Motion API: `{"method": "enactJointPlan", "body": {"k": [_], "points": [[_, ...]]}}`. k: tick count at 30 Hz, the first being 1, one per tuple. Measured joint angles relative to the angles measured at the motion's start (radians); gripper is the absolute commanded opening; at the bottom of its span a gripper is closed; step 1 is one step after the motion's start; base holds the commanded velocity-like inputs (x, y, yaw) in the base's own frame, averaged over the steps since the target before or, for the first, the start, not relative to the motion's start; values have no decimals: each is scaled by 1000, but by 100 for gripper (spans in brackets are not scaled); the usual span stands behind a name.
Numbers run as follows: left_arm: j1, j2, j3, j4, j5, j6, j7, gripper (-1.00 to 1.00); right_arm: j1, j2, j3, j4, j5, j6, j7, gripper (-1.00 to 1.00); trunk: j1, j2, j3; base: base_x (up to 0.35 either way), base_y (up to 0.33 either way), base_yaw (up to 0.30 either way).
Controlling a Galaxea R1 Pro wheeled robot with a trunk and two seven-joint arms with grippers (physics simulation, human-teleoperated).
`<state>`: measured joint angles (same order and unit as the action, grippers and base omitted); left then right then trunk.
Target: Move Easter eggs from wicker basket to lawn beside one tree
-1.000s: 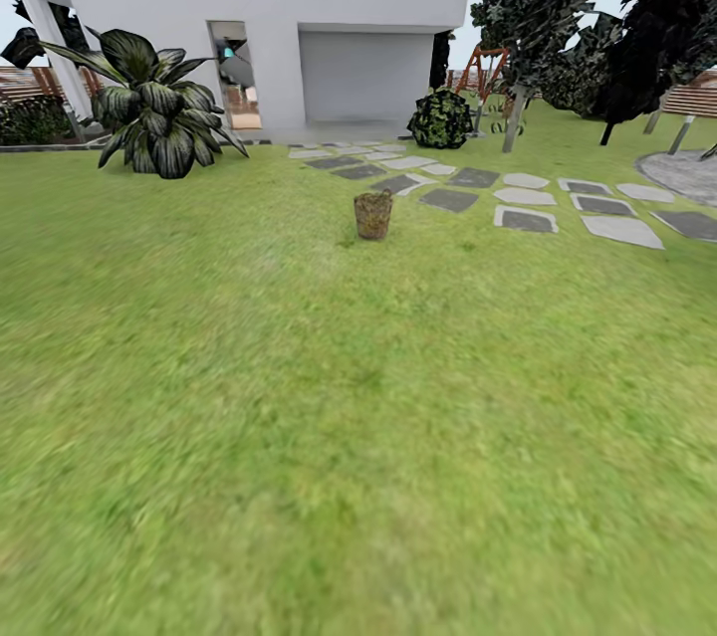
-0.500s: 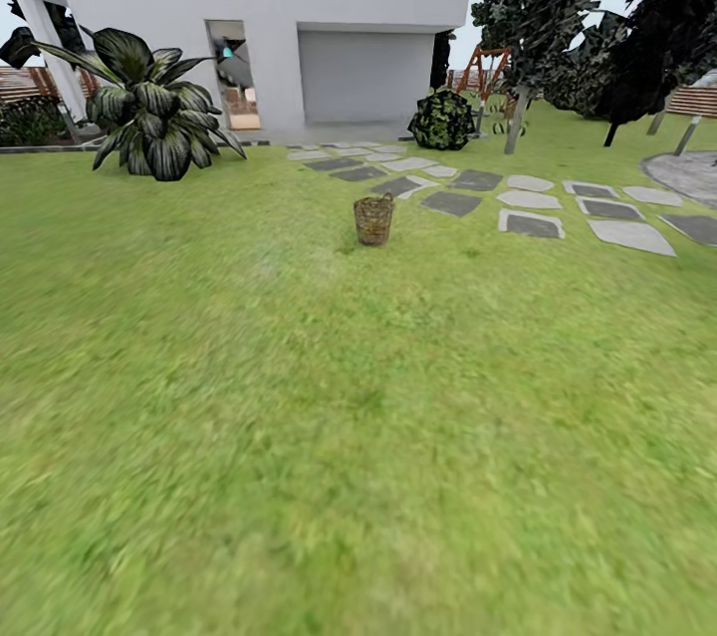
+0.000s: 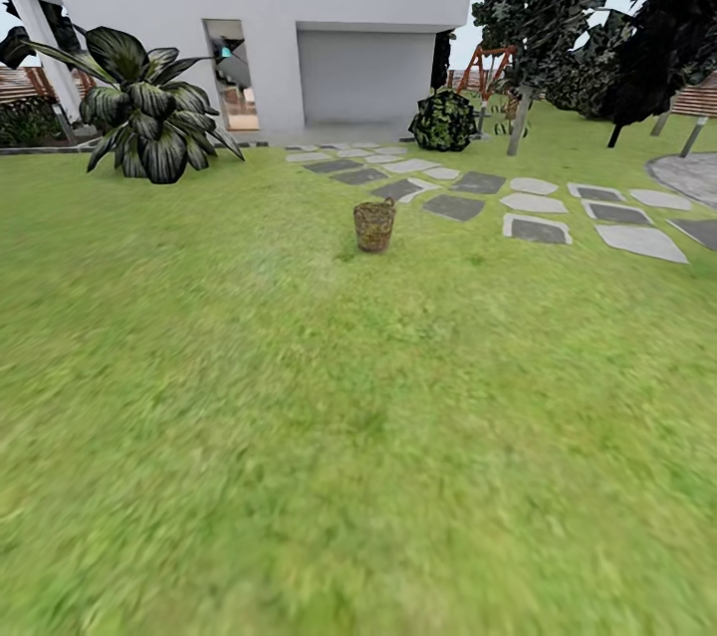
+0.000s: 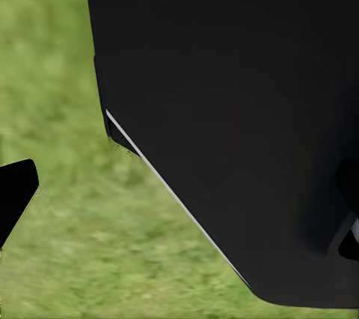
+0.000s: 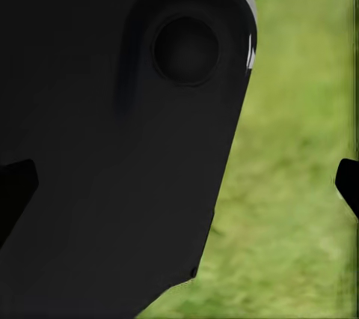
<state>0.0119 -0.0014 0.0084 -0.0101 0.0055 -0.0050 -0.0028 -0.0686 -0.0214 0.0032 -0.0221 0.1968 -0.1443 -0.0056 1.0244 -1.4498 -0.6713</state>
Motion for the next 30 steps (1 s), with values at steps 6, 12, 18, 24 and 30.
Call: {"method": "enactJointPlan", "body": {"k": [6, 12, 18, 24, 30], "points": [[0, 0, 0, 0, 0, 0, 0, 100, 0, 1, -1, 1, -1, 0, 0, 100, 0, 0, 0, 340, 0, 0], [0, 0, 0, 0, 0, 0, 0, 100, 0, 2, -2, 4, -3, 1, 0, 100, 0, 0, 0, 340, 0, 0], [0, 0, 0, 0, 0, 0, 0, 100, 0, 1, -2, 4, -2, 0, 0, 100, 0, 0, 0, 340, 0, 0], [-1, 0, 0, 0, 0, 0, 0, 100, 0, 2, -2, 4, -2, 0, 0, 100, 0, 0, 0, 340, 0, -11], [0, 0, 0, 0, 0, 0, 0, 100, 0, 1, -2, 4, -3, 0, 3, 100, 0, 0, 0, 340, 0, -186]]}}
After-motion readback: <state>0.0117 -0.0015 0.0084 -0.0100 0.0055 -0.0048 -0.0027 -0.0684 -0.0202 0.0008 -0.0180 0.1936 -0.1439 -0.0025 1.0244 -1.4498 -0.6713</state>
